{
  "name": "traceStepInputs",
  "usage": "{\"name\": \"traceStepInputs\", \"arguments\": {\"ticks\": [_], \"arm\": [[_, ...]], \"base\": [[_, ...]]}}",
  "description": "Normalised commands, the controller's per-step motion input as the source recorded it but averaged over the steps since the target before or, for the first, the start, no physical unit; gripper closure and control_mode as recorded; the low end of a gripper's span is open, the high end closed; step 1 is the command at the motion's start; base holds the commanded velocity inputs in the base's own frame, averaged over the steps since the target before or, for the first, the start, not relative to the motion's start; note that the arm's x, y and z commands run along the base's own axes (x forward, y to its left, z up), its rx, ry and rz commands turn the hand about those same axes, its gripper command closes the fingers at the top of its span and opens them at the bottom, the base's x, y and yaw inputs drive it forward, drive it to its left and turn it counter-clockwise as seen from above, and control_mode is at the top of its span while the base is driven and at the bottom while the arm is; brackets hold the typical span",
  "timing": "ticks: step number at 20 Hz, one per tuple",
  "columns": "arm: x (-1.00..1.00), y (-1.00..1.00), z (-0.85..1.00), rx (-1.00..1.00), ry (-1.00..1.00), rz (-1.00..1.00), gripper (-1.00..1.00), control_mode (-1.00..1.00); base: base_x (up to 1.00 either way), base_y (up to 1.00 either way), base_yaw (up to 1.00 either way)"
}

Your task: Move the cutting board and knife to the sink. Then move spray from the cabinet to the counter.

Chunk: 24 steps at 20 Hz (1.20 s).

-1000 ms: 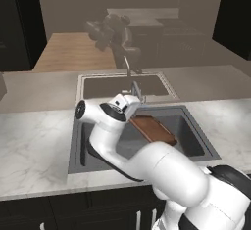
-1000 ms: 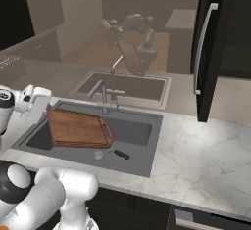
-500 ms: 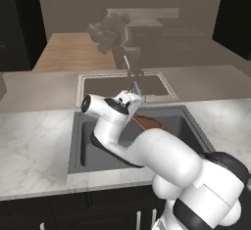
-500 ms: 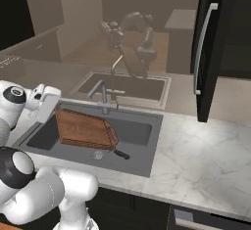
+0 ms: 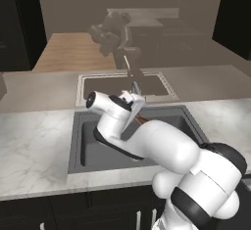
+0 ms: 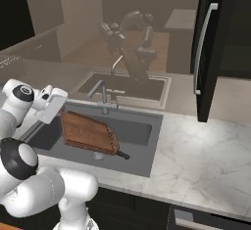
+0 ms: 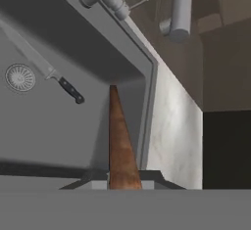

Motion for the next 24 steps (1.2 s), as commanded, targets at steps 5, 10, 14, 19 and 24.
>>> {"name": "traceStepInputs", "arguments": {"ticks": [5, 10, 14, 19, 24], "arm": [[0.00, -0.01, -0.27, 0.02, 0.00, 0.00, 1.00, -1.00], [0.02, 0.00, -0.27, 0.00, 0.00, -0.01, 1.00, -1.00], [0.07, 0.00, -0.24, 0.01, 0.00, -0.01, 1.00, -1.00], [0.20, 0.00, -0.29, 0.00, 0.00, -0.02, 1.00, -1.00], [0.23, 0.00, -0.31, 0.00, 0.00, -0.03, 1.00, -1.00]], "base": [[0.00, 0.00, 0.00], [0.00, 0.00, 0.00], [0.00, 0.00, 0.00], [0.00, 0.00, 0.00], [0.00, 0.00, 0.00]]}}
